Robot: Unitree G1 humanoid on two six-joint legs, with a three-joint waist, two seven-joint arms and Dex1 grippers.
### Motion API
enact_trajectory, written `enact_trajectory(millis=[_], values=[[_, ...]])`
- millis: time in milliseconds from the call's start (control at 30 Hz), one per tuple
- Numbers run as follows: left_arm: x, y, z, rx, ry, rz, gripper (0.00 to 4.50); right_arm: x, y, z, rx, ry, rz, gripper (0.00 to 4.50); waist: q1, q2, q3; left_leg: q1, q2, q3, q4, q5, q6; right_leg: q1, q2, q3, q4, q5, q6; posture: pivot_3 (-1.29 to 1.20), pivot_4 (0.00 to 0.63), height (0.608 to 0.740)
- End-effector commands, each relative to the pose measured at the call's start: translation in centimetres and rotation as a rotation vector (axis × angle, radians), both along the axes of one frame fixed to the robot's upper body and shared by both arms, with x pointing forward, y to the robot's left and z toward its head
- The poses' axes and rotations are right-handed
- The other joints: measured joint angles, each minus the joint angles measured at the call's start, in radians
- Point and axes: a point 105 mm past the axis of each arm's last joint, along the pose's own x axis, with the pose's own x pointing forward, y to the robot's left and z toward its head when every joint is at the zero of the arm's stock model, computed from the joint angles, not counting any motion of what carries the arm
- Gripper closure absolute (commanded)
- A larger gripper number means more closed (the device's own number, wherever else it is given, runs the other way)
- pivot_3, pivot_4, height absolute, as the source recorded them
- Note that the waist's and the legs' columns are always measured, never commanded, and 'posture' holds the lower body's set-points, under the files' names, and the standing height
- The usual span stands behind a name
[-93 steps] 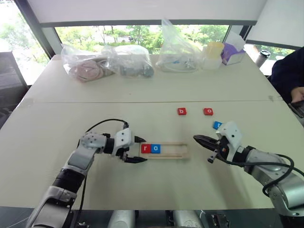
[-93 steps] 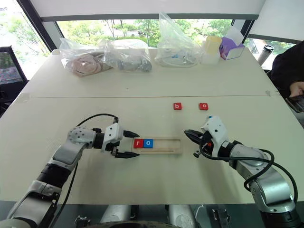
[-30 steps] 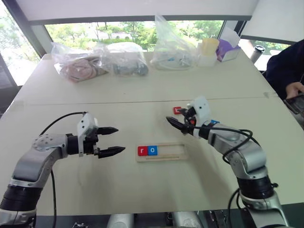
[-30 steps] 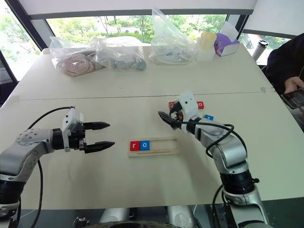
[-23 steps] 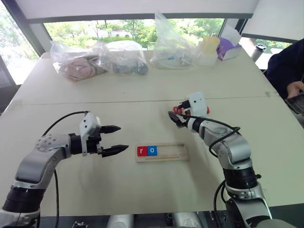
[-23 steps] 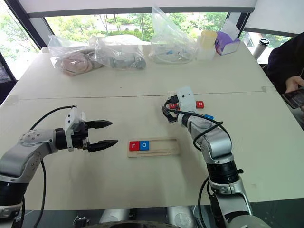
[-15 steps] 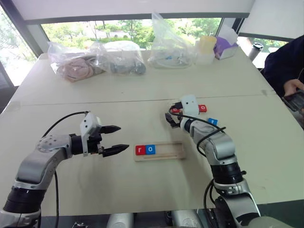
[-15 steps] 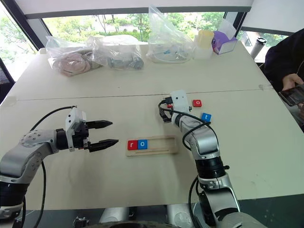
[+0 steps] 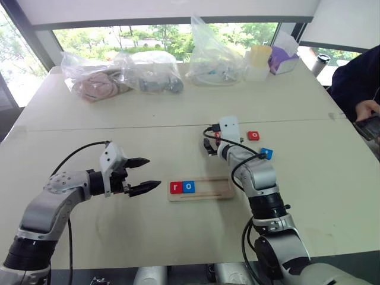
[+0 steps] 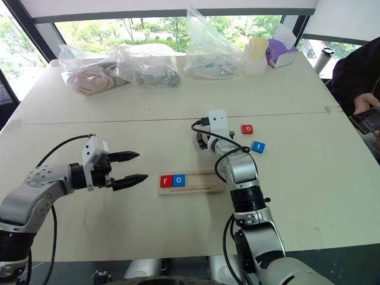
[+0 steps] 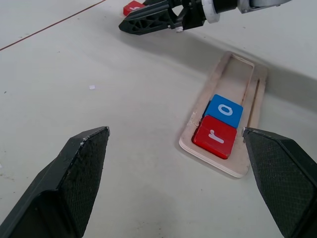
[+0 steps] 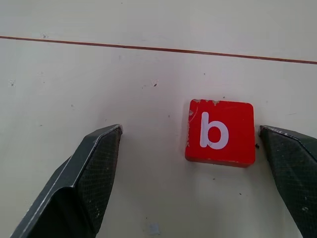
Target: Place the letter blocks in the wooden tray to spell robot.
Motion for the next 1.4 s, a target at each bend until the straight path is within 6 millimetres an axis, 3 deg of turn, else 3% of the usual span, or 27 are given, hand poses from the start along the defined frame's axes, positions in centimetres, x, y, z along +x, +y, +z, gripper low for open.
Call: enact_trajectory(millis=[33,167,367,500,633,767,900,1167,1400], values=[[0.0,-0.2,1.0,0.0,-0.055,-0.004,0.0,0.2,0.1,0.8,-0.007,-0.028,-0.004,1.36,0.0,0.0,0.0,0.0,0.0,0.0,0.0,0.0,0.0,0.0,0.0,0.0,0.0,0.0,0.0,0.0,0.15,0.74],[0.0,-0.4,1.0,-0.002,-0.055,-0.005,0.0,0.5,-0.3,0.9,-0.03,-0.035,-0.021,3.36,-0.001,0.0,0.0,0.0,0.0,0.0,0.0,0.0,0.0,0.0,0.0,0.0,0.001,0.0,0.0,0.0,0.15,0.74],[-0.2,-0.9,0.9,-0.009,-0.042,-0.03,0.0,-0.6,-1.7,1.4,-0.131,-0.054,0.055,3.35,0.004,0.0,0.0,0.0,-0.001,0.0,0.001,0.0,0.0,0.0,0.0,0.0,0.001,0.0,0.0,0.0,0.15,0.74],[-0.4,-1.1,0.7,-0.007,-0.024,-0.059,0.0,-3.9,-4.4,3.1,-0.164,-0.042,0.087,3.35,0.009,0.0,0.0,-0.001,-0.001,0.0,0.0,0.0,0.0,0.0,-0.001,-0.001,0.0,0.0,0.0,0.0,0.15,0.74],[-0.5,-1.1,0.5,-0.005,-0.009,-0.08,0.0,-8.6,-6.8,4.1,-0.129,0.03,0.105,3.35,0.003,0.0,0.0,0.0,-0.001,-0.001,0.0,0.0,0.0,0.0,0.0,-0.001,0.0,0.0,0.0,0.0,0.15,0.74],[-0.3,-1.0,0.0,0.007,0.006,-0.097,0.0,-12.7,-8.9,3.3,-0.117,0.117,0.072,3.35,0.004,0.0,0.0,0.001,-0.001,-0.002,0.0,0.0,0.0,0.001,0.002,-0.001,0.001,0.0,0.0,0.0,0.15,0.74],[0.1,-1.2,-0.3,0.008,0.004,-0.113,0.0,-15.1,-9.9,1.3,-0.065,0.174,0.011,3.35,0.002,0.0,0.0,0.001,-0.001,0.0,0.001,0.0,0.0,0.002,0.003,-0.002,0.001,0.0,-0.001,0.0,0.15,0.74],[1.0,-1.0,-0.4,-0.005,-0.003,-0.098,0.0,-16.0,-10.0,-0.9,0.036,0.233,-0.105,3.35,0.001,0.0,0.0,0.0,0.003,0.002,0.011,0.0,0.0,0.003,0.008,0.001,0.001,0.001,-0.004,0.0,0.15,0.74],[0.9,-1.3,-0.5,-0.005,-0.013,-0.103,0.0,-14.3,-9.4,-0.1,0.072,0.2,-0.121,3.35,0.0,0.0,0.0,0.0,0.003,0.002,0.013,0.0,0.0,0.003,0.008,0.002,0.001,0.001,-0.006,0.0,0.15,0.74]])
